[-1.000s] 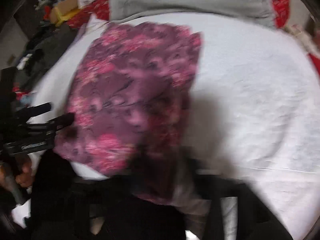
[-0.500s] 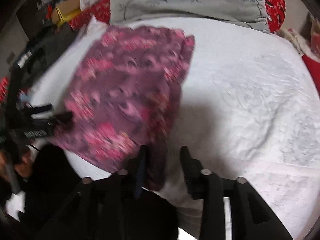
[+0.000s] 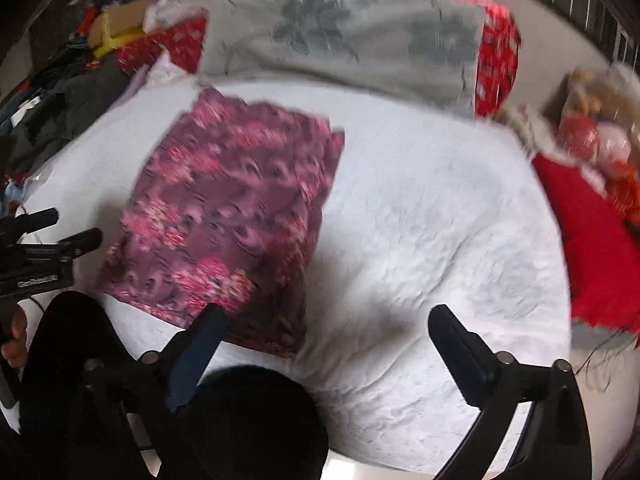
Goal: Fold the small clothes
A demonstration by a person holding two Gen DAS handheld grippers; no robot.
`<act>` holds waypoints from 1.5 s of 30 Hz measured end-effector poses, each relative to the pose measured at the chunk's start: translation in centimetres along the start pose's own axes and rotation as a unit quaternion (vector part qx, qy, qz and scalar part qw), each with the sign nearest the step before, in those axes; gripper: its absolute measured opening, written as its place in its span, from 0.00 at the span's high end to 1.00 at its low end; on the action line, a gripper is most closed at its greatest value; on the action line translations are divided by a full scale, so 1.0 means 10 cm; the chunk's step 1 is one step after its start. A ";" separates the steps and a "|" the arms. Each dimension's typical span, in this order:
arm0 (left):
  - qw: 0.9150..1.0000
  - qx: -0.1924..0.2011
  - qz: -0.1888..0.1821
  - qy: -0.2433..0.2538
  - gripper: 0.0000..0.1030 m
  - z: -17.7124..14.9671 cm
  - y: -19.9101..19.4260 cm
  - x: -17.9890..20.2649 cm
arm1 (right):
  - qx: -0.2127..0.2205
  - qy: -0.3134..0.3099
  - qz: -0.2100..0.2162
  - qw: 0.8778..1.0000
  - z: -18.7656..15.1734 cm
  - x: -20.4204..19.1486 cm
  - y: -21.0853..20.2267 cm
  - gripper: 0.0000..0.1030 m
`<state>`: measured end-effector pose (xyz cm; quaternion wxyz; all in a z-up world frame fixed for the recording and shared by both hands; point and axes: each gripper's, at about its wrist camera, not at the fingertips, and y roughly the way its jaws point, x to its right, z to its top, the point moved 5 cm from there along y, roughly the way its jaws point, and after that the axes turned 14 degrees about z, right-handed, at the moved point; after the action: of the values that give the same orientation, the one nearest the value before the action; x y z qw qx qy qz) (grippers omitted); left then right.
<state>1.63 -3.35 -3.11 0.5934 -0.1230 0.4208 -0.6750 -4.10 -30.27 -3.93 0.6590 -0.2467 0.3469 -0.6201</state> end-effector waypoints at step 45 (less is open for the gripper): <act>0.995 0.018 -0.076 0.062 0.04 -0.13 -0.50 0.51 | 0.037 0.052 -0.032 0.997 -0.03 0.22 -0.33 0.00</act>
<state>-4.05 -7.76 -2.04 0.5156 -0.1023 0.4342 -0.7316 -6.53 -32.78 -1.95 0.6283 -0.2008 0.3493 -0.6655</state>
